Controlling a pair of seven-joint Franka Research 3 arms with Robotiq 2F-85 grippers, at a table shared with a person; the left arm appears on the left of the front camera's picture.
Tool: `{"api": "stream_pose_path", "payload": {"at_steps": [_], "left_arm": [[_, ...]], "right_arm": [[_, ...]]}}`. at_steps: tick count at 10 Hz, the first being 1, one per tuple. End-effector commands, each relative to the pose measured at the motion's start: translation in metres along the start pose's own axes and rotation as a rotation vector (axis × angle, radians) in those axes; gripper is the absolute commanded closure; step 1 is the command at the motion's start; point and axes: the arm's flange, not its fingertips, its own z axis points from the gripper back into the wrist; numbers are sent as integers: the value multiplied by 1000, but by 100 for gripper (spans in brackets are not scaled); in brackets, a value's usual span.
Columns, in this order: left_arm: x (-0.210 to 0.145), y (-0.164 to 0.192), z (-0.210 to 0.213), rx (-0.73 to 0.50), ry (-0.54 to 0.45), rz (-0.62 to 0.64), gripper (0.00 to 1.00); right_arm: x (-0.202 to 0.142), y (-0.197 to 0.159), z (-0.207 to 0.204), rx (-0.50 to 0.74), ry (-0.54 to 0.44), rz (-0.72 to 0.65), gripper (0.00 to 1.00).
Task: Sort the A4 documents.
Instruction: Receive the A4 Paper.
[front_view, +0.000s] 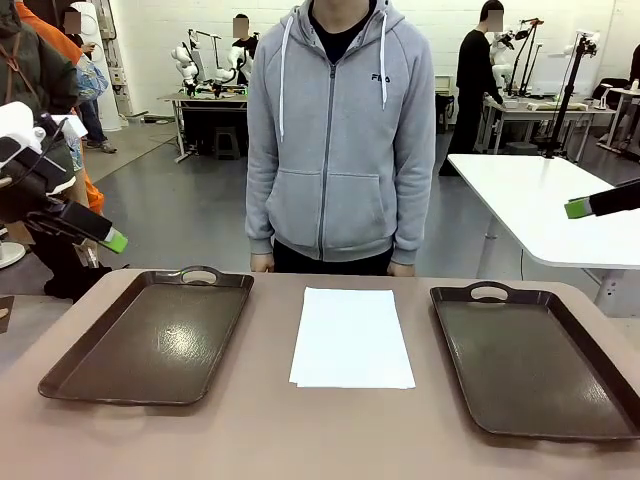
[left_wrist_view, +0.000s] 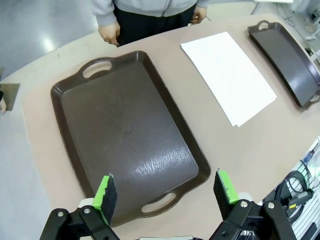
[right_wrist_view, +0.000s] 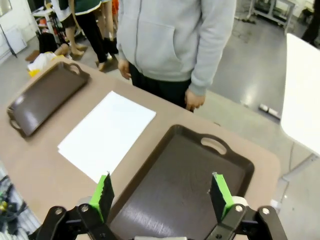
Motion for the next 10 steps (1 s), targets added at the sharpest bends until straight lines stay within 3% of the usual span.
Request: {"api": "stream_pose_path", "payload": {"at_steps": [1, 6, 10], "left_arm": [[-54, -2, -19, -65, -11, -17, 0], [-52, 5, -32, -117, 13, -9, 0], [-51, 9, -28, -125, 6, -12, 0]], "right_arm": [[-88, 32, -4, 58, -40, -8, 0], [-91, 24, -2, 104, -109, -14, 0], [-87, 21, -9, 118, -86, -22, 0]]}}
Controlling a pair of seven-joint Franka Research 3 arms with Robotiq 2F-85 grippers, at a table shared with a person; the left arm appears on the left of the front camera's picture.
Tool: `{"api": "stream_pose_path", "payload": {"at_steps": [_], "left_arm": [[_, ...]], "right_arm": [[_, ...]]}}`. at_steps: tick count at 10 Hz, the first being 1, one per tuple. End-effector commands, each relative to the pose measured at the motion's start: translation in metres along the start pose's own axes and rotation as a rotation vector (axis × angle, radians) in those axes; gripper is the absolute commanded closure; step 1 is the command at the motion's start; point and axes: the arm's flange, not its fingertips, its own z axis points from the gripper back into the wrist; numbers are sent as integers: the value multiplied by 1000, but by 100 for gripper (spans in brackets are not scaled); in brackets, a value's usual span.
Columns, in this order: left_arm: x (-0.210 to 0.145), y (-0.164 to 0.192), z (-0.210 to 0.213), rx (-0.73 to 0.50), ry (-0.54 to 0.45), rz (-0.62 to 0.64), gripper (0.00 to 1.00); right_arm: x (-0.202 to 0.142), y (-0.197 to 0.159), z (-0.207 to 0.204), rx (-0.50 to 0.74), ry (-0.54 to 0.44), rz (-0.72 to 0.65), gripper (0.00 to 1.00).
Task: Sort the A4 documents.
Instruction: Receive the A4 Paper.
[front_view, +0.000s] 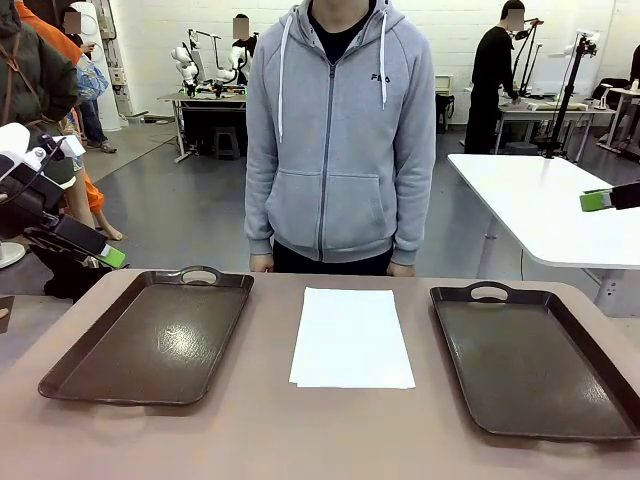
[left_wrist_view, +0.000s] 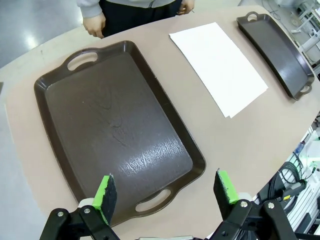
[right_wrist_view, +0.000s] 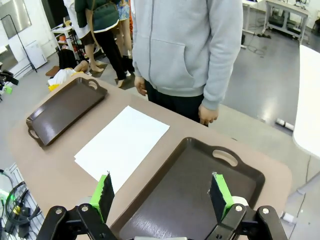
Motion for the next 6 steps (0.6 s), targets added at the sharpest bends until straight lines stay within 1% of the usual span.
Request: {"api": "stream_pose_path", "payload": {"at_steps": [1, 4, 6], "left_arm": [[-39, -7, -14, -42, -18, -13, 0], [-35, -7, -12, -48, -33, -23, 0], [-30, -13, -4, -30, -85, -49, 0]], "right_arm": [[-78, 38, -13, 30, -20, 11, 0], [-84, 38, -11, 28, -38, 3, 0], [-93, 32, -16, 54, 70, -42, 0]]}}
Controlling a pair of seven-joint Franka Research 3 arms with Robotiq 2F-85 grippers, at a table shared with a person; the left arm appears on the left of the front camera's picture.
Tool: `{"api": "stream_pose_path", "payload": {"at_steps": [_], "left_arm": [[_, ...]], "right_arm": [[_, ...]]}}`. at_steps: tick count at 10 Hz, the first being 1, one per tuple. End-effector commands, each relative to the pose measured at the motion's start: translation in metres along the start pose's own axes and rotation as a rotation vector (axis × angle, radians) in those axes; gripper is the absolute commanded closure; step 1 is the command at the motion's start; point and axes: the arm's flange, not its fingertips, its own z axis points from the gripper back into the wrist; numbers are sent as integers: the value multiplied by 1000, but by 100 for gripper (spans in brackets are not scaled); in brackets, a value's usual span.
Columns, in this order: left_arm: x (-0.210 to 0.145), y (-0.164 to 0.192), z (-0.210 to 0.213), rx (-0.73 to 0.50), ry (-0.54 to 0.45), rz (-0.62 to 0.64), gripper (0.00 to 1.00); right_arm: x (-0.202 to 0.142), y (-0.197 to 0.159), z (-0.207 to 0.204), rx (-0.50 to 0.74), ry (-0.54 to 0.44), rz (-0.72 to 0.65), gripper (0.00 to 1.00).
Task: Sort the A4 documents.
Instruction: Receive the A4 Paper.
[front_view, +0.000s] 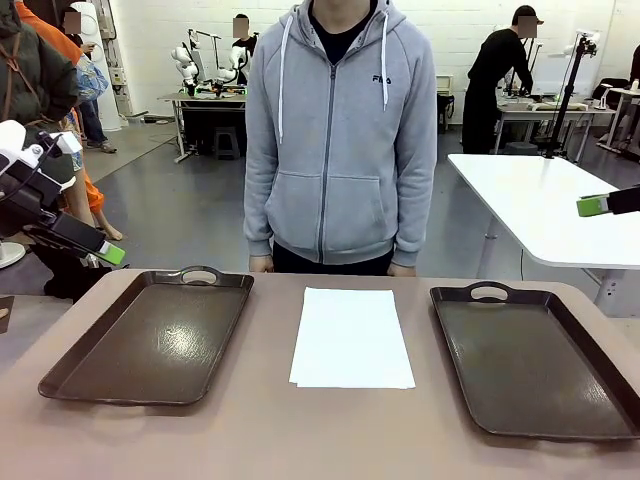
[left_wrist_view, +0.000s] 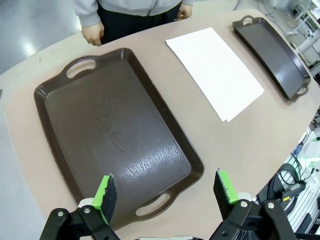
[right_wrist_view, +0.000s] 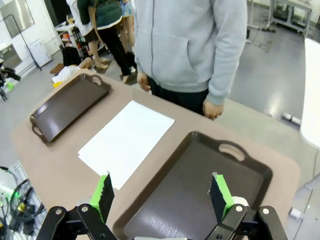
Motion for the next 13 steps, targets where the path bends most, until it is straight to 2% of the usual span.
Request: {"api": "stream_pose_path", "payload": {"at_steps": [1, 5, 10, 12, 13], "left_arm": [[-33, -11, -9, -16, -56, -29, 0], [-35, -11, -5, -22, -129, -31, 0], [-33, -6, -7, -23, -124, -34, 0], [-34, -6, -6, -5, -146, -15, 0], [-32, -6, -6, -16, -126, 6, 0]], "right_arm": [[-85, 33, -11, 20, 52, -28, 0], [-83, 34, -6, 0, 81, -25, 0], [-83, 34, -10, -6, 102, -41, 0], [-84, 35, -11, -3, 118, -47, 0], [-83, 36, -11, 1, 118, -50, 0]]}}
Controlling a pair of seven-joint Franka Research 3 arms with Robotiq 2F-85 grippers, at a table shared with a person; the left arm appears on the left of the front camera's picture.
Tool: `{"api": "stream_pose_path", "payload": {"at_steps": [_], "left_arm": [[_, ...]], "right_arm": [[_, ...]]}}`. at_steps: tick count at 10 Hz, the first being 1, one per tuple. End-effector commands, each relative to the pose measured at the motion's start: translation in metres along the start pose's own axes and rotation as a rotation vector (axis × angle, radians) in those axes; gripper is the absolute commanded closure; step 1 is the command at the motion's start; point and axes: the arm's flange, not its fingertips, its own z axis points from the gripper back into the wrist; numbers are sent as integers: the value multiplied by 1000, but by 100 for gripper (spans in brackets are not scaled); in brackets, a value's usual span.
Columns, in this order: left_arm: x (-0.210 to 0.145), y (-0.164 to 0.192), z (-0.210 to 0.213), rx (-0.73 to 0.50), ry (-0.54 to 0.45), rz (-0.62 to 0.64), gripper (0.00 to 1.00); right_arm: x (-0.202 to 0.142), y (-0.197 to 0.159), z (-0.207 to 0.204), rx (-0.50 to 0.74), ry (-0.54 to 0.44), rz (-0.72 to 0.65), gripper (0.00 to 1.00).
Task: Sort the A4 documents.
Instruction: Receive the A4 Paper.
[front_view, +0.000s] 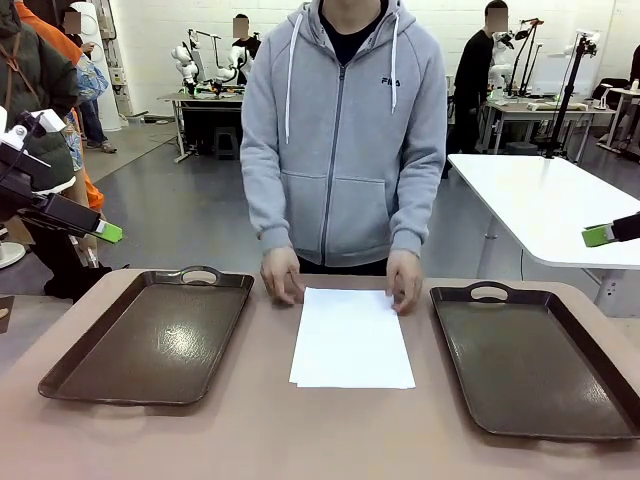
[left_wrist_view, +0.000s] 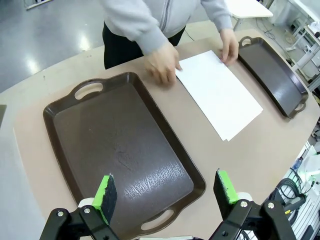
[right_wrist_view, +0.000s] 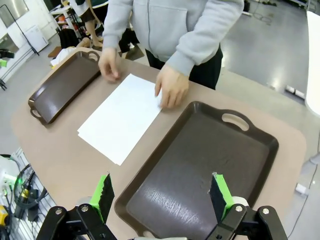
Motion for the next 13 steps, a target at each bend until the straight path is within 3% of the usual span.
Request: {"api": "stream_pose_path", "payload": {"at_steps": [1, 13], "left_arm": [[0, 0, 0, 2, 2, -4, 0], [0, 0, 0, 2, 2, -4, 0]], "right_arm": [[0, -1, 0, -2, -4, 4, 0], [0, -1, 0, -2, -4, 4, 0]]}}
